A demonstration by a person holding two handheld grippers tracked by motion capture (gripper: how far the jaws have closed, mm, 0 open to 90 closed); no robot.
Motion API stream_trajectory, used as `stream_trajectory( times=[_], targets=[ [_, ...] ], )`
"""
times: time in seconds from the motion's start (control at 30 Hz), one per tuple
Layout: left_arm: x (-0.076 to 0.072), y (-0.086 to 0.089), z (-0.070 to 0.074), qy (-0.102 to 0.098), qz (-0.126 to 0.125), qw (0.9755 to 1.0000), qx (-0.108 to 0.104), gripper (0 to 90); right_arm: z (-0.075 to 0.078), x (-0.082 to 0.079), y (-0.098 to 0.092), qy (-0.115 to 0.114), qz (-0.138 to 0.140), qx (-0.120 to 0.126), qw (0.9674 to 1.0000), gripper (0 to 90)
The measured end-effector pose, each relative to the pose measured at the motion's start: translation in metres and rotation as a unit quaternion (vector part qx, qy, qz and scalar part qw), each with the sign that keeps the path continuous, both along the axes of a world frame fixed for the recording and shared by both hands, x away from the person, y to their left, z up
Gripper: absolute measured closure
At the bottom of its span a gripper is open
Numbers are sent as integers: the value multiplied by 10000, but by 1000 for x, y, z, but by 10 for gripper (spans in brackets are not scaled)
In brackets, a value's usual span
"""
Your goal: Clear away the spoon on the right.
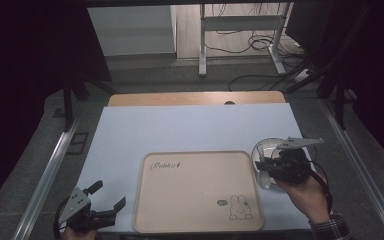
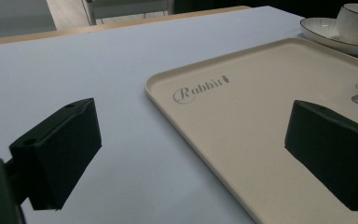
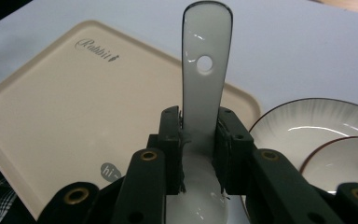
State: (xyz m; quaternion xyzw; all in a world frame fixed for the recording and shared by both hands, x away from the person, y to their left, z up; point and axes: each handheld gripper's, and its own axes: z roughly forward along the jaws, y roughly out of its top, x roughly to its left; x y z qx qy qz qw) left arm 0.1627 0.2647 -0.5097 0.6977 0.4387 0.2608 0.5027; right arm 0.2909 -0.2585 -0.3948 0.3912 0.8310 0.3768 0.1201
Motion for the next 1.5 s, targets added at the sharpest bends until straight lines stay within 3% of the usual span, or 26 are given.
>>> stream_trajectory(
  times=[0.73,1.1,1.5],
  targets=[
    [0,1,0,-39,68,10000,-16,31,-39,11,29,452,231,-453,9977,743],
    [0,1,0,-28,58,10000,-8,31,-62,17,36,697,176,-692,9950,744],
    [0,1,0,-13,49,10000,-2,30,-74,22,40,852,117,-711,9938,743]
  ],
)
